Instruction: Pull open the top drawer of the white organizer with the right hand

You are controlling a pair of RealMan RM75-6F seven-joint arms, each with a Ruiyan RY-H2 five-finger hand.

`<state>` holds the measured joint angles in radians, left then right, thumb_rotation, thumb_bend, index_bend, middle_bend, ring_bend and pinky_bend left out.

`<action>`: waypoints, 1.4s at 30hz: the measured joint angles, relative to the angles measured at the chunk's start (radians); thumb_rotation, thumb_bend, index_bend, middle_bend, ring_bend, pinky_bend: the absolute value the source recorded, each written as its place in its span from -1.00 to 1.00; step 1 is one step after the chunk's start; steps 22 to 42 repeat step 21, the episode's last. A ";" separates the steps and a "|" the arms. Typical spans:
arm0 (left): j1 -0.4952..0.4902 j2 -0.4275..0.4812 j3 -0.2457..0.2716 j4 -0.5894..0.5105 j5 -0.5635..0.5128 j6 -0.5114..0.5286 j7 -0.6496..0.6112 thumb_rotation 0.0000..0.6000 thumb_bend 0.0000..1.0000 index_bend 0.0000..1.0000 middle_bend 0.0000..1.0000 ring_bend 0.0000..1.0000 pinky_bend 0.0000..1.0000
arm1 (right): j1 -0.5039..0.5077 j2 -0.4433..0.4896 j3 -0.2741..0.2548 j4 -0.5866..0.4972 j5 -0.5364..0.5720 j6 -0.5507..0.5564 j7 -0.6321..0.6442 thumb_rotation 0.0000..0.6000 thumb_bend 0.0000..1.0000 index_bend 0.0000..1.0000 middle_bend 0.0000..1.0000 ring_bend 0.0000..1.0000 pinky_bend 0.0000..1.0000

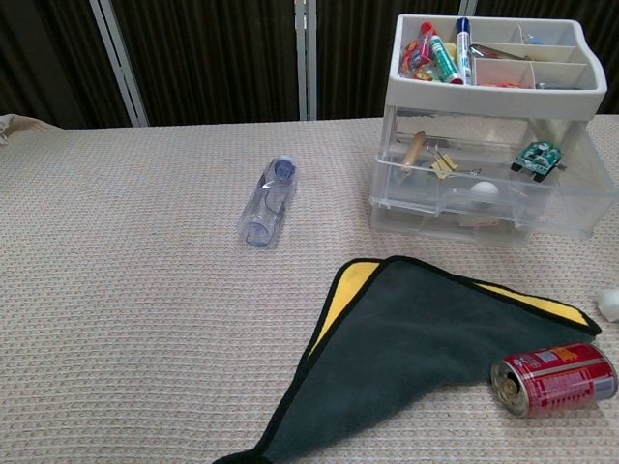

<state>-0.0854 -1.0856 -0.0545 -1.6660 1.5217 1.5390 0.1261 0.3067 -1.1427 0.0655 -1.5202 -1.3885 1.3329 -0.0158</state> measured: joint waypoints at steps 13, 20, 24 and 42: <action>0.002 -0.015 0.002 0.023 -0.013 -0.009 -0.008 1.00 -0.79 -1.00 -1.00 -1.00 -1.00 | -0.087 0.036 -0.032 -0.032 -0.149 0.168 0.039 1.00 -0.76 -0.97 -1.00 -1.00 -1.00; 0.005 -0.017 0.004 0.038 -0.015 -0.011 -0.026 1.00 -0.80 -1.00 -1.00 -1.00 -1.00 | -0.109 0.082 -0.054 -0.088 -0.155 0.147 -0.007 1.00 -0.83 -1.00 -1.00 -1.00 -1.00; 0.004 -0.018 0.004 0.040 -0.018 -0.014 -0.030 1.00 -0.80 -1.00 -1.00 -1.00 -1.00 | -0.112 0.084 -0.053 -0.093 -0.154 0.149 -0.016 1.00 -0.84 -1.00 -1.00 -1.00 -1.00; 0.004 -0.018 0.004 0.040 -0.018 -0.014 -0.030 1.00 -0.80 -1.00 -1.00 -1.00 -1.00 | -0.112 0.084 -0.053 -0.093 -0.154 0.149 -0.016 1.00 -0.84 -1.00 -1.00 -1.00 -1.00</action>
